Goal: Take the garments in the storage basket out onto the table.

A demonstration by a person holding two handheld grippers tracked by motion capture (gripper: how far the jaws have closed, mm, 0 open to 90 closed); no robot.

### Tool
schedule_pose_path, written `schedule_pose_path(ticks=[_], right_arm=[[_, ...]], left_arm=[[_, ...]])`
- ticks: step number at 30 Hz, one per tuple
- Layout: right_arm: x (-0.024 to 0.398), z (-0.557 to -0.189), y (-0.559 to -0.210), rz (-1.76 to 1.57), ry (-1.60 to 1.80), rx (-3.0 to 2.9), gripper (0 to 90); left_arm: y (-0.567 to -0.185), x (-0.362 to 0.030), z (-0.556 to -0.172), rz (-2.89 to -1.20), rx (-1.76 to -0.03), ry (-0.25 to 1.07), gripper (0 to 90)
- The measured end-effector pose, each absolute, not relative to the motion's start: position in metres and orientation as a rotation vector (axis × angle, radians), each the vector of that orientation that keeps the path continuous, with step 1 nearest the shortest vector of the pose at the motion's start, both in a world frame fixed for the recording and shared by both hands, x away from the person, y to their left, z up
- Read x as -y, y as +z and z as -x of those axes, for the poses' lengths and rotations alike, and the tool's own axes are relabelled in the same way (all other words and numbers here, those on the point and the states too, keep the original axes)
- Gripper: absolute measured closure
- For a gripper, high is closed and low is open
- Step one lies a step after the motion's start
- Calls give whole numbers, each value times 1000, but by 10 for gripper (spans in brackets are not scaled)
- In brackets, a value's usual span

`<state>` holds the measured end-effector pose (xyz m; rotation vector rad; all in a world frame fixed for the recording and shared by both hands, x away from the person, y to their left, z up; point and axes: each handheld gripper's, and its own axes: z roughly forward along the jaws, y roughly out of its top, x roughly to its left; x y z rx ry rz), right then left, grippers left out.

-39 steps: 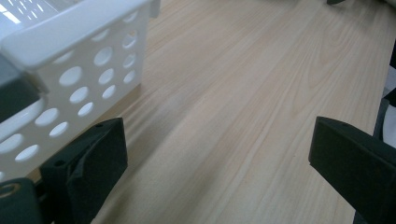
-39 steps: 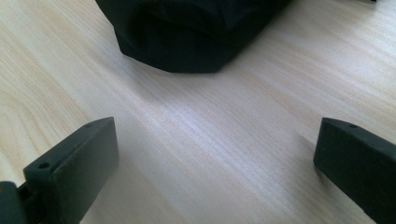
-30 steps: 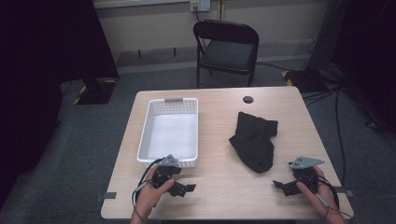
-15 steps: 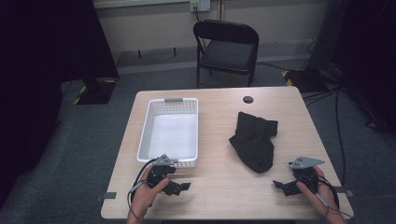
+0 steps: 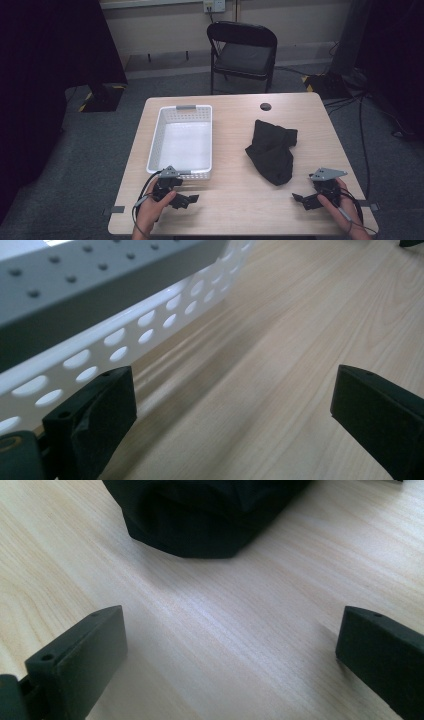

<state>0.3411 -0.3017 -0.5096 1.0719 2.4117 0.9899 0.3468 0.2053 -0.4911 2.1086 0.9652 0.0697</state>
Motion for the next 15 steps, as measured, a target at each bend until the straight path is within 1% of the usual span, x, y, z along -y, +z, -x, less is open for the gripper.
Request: schedule_pose_path(ticks=[7,15], right_arm=[[302,-341,-510,-1072,990,-2412,0],[302,-341,-510,-1072,990,-2412,0]], left_arm=[[-493,-212,-346,-2120,-973,97,38],[-497,-213,-346,-2186,-961,156,38]])
